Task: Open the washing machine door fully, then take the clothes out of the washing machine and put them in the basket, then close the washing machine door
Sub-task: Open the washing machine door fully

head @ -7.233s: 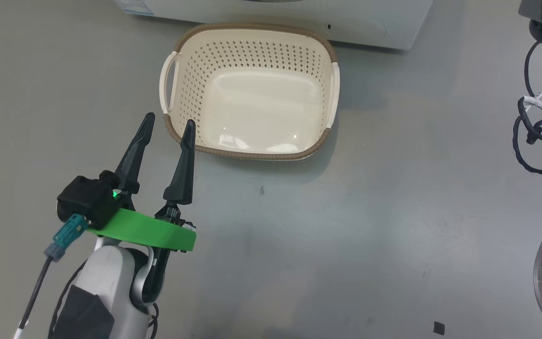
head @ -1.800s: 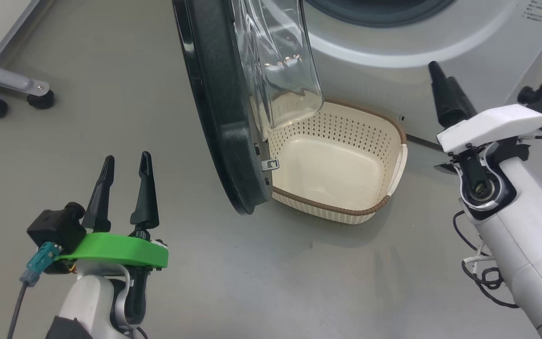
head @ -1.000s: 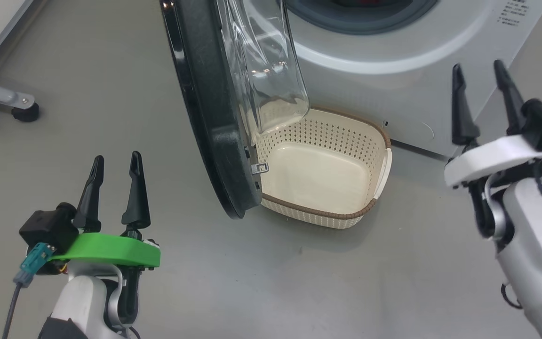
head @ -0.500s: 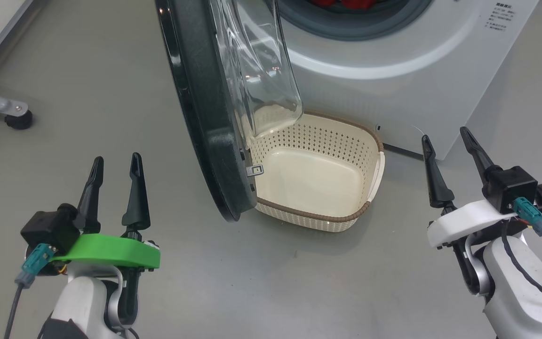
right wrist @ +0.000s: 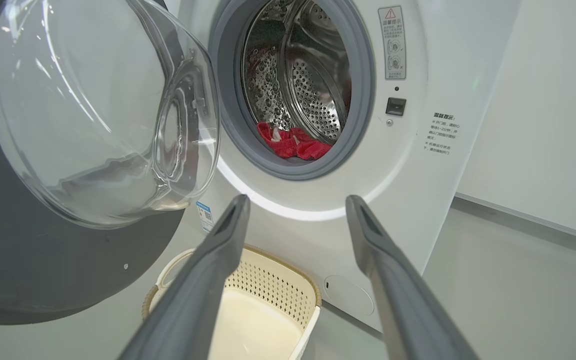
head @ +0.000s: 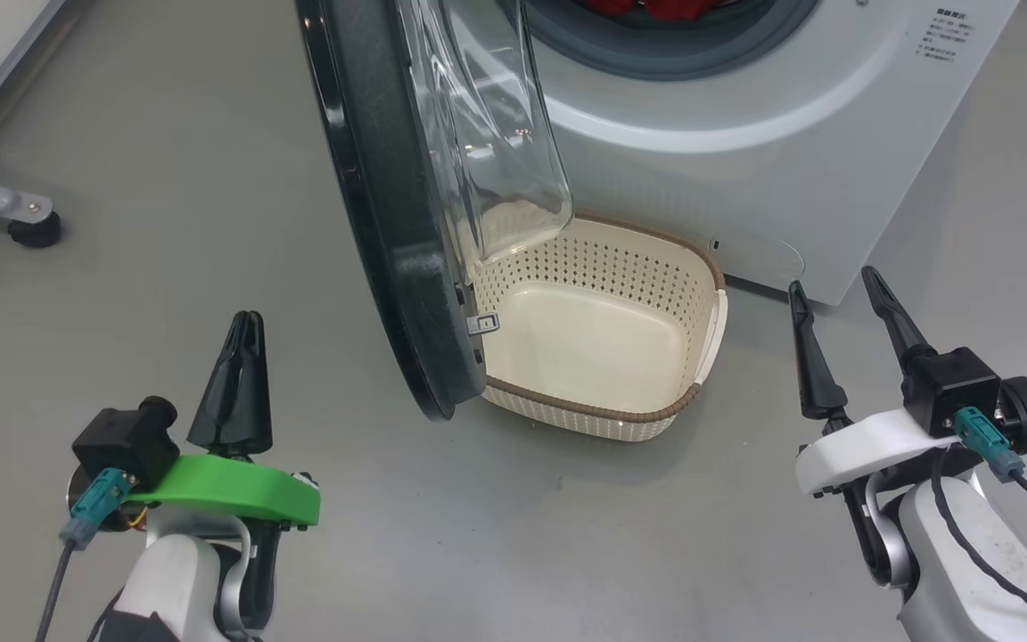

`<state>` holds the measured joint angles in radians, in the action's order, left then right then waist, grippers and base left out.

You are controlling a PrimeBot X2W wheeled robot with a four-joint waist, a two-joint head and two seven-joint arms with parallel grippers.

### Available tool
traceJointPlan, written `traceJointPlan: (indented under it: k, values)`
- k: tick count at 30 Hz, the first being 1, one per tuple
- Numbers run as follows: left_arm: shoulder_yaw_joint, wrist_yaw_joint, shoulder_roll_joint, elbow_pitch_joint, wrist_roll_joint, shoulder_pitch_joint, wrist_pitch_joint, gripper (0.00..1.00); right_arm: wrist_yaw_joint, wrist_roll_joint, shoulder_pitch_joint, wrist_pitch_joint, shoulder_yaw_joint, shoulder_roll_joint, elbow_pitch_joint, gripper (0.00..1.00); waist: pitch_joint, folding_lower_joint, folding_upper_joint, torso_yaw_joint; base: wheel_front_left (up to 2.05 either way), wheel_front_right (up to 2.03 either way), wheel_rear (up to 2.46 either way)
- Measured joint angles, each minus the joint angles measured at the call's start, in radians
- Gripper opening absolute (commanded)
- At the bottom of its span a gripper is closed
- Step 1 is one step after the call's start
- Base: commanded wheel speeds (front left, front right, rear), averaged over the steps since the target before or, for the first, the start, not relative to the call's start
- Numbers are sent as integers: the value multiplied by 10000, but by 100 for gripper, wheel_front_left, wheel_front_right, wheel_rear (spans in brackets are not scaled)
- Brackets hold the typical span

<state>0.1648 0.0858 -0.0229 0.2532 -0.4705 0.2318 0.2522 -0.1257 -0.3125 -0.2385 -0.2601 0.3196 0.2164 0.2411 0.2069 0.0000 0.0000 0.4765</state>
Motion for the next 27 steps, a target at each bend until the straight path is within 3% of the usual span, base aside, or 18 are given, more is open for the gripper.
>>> traceJointPlan:
  k: [10,17,22,27]
  values:
    - [-196,2,0,-1012,92,91,-2,0,-2,270,258,0,-288,-224,-88,100,15,0,0,32,0,0,0]
    - [-339,94,-4,-3486,207,1134,52,0,-2,545,342,0,-424,-318,-167,100,28,0,0,70,0,0,0]
    - [663,253,-13,-5047,272,1738,58,0,-2,679,462,0,-491,-368,-188,100,46,0,0,62,0,0,0]
    - [2240,339,-23,-5689,313,1806,58,0,-2,765,469,0,-506,-520,-203,100,57,0,0,29,0,0,0]
